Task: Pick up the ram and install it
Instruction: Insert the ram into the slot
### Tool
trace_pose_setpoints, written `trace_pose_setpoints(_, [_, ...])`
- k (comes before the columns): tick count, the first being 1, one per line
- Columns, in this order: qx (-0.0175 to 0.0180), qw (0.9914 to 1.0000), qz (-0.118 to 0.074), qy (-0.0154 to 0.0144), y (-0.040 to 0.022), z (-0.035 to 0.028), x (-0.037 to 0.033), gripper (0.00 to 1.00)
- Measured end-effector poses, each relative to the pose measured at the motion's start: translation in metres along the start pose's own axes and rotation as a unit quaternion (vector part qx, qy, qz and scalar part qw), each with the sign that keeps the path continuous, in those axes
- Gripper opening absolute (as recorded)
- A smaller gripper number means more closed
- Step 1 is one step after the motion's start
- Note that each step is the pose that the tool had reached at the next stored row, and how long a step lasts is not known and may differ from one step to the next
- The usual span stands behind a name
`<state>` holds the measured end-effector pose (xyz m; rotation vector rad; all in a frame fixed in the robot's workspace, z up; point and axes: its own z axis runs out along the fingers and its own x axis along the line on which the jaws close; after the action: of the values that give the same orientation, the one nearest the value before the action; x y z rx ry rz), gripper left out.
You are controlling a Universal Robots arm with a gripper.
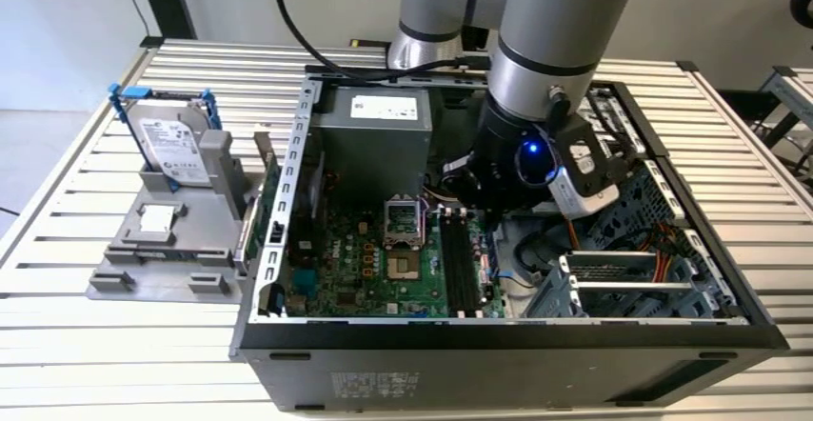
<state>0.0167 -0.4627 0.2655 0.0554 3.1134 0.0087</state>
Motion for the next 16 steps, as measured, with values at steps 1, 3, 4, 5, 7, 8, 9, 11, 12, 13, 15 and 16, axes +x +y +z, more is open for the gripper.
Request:
trace_pose_setpoints(1, [0.0001, 1.0, 0.001, 0.0, -0.0001, 0.0018, 0.001, 0.0])
trace_pose_setpoints(3, [0.0001, 1.0, 0.003, 0.0, -0.0001, 0.0054, 0.0027, 0.0])
trace_pose_setpoints(4, [0.0002, 0.99999, 0.004, 0.0, -0.0002, 0.0072, 0.0035, 0.0])
trace_pose_setpoints(5, [0.0002, 0.99998, 0.006, 0.0, -0.0003, 0.0091, 0.0044, 0.0])
trace_pose_setpoints(7, [0.0003, 0.99995, 0.01, 0.0, -0.0006, 0.0126, 0.0056, 0.0])
trace_pose_setpoints(8, [0.0004, 0.99992, 0.012, 0.0, -0.0008, 0.0144, 0.0061, 0.0])
trace_pose_setpoints(9, [0.0004, 0.99991, 0.013, -0.0001, -0.001, 0.0162, 0.0062, 0.0])
trace_pose_setpoints(11, [0.0004, 0.99991, 0.014, -0.0001, -0.0016, 0.0199, 0.0063, 0.0])
trace_pose_setpoints(12, [0.0004, 0.9999, 0.014, -0.0001, -0.0024, 0.0217, 0.0063, 0.0])
trace_pose_setpoints(13, [0.0005, 0.9999, 0.014, -0.0001, -0.0033, 0.0235, 0.0064, 0.0])
trace_pose_setpoints(15, [0.0005, 0.9999, 0.014, -0.0001, -0.0048, 0.0259, 0.0064, 0.0])
trace_pose_setpoints(16, [0.0004, 0.9999, 0.014, -0.0001, -0.0053, 0.0263, 0.0064, 0.0])
